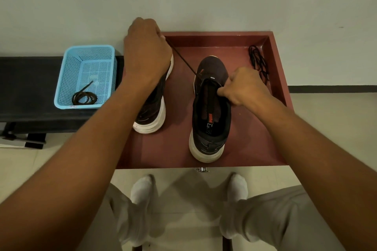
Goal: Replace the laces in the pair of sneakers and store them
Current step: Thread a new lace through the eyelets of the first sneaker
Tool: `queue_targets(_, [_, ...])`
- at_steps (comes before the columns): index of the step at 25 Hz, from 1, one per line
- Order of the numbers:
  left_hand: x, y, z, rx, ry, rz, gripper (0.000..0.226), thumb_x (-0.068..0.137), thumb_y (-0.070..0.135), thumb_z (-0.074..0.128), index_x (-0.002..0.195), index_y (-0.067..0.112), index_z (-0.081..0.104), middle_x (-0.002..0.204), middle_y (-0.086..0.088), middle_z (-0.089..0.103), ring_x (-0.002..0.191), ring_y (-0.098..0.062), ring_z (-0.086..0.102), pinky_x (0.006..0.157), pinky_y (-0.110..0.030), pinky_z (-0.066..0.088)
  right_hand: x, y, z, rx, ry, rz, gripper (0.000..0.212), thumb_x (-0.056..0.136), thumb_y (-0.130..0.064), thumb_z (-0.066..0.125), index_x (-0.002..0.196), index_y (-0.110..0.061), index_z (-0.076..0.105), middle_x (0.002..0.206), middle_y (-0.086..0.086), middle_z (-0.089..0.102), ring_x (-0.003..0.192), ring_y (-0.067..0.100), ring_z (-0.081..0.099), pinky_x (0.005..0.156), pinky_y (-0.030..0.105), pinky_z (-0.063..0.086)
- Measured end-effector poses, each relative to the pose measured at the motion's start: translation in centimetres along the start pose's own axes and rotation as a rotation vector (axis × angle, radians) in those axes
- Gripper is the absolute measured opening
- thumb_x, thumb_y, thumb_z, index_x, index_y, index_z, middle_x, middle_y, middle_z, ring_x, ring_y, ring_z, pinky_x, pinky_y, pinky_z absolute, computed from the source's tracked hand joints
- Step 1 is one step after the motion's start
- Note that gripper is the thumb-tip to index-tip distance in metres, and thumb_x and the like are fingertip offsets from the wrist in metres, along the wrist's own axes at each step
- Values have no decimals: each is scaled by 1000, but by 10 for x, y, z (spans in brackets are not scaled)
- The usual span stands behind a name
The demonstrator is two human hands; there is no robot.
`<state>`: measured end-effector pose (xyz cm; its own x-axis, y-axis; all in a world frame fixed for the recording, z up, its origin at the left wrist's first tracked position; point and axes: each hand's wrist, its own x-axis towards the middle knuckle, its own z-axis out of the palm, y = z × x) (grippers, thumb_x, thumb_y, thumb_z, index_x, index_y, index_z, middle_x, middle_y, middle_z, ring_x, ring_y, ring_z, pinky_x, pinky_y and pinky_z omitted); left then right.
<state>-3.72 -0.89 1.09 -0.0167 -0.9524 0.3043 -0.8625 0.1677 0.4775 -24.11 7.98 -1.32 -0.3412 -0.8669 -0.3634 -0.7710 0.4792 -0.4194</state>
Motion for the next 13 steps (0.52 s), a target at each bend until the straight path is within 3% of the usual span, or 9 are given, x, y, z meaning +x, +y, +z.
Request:
queue_targets(2, [-2,-1,-1,-3,-61,21,18,95,17,56,104,8,69,108,-9,66,99,-23,61,80,-26,38,-1,-2,-1,-1,-6,-2,23,83,-28,82,86,-8,70,84,8,72,75,23,71,75,39,63])
queue_targets(4, [-13,7,7,-63,-258,116,32,92,16,64,124,16,66,118,-8,67,106,-22,63,87,-27,44,-2,-3,-3,-10,-17,-7,22,83,-27,81,85,-9,68,82,8,71,75,24,71,75,39,62])
queue_targets(6, [-30,15,22,-99,-478,207,47,91,9,66,136,24,64,129,-8,66,113,-24,65,99,-39,53,-2,-4,-4,-26,-32,-12,21,85,-27,80,84,-10,67,80,7,71,75,23,71,73,36,61])
queue_targets(8, [-43,20,36,-47,-511,242,43,90,3,64,126,26,72,119,-9,71,106,-29,69,91,-46,58,-1,-3,-5,-36,-41,-16,21,85,-29,80,82,-12,67,76,5,71,72,20,69,70,33,59])
queue_targets(10, [-47,22,45,-65,-476,156,28,92,5,66,112,20,78,104,-9,74,93,-29,71,83,-43,59,-1,-2,-5,-20,-40,-11,21,85,-28,80,82,-11,68,71,5,70,69,20,70,71,33,60])
queue_targets(13, [-46,21,51,-288,-489,-59,10,93,12,71,97,15,80,90,-4,75,84,-16,70,69,-22,54,-1,-1,-4,8,-51,-5,18,85,-26,80,85,-11,71,67,5,70,70,21,72,75,35,62])
